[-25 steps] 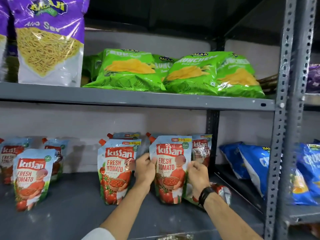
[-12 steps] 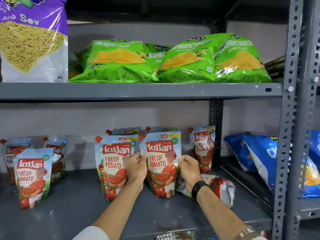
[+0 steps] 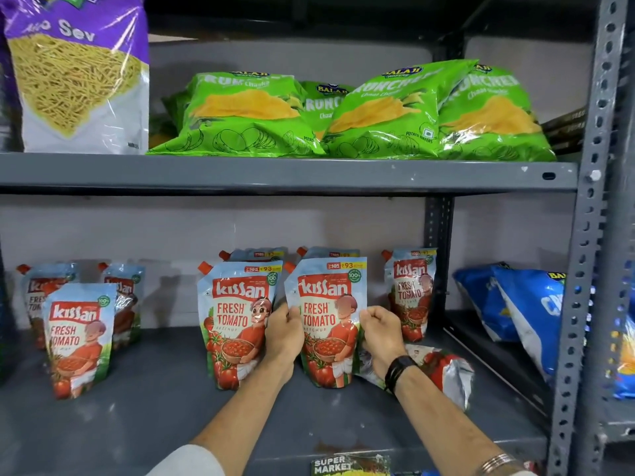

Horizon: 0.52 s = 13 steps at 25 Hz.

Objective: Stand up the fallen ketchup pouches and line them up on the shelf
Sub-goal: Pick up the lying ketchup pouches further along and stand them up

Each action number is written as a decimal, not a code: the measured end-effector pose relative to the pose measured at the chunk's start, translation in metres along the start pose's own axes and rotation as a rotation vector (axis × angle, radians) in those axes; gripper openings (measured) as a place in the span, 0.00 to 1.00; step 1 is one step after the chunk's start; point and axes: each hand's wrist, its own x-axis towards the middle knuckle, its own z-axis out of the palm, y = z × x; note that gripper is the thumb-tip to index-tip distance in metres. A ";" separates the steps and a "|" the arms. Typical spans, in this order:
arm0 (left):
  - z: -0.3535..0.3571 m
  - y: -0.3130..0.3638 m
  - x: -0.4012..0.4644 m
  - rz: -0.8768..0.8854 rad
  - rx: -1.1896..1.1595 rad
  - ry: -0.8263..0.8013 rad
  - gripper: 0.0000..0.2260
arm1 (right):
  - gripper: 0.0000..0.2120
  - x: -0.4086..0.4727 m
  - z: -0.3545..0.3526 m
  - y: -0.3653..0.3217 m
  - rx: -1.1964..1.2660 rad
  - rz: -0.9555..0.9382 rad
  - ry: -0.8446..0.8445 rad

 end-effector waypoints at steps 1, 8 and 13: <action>0.000 0.001 0.000 0.000 0.001 0.023 0.11 | 0.15 -0.001 0.000 -0.002 0.009 0.004 -0.003; -0.015 -0.005 0.002 0.015 0.108 0.124 0.10 | 0.17 -0.016 0.012 0.002 0.043 0.075 -0.039; -0.009 -0.008 0.001 0.012 0.074 0.086 0.11 | 0.16 -0.014 0.007 0.000 -0.022 0.013 0.051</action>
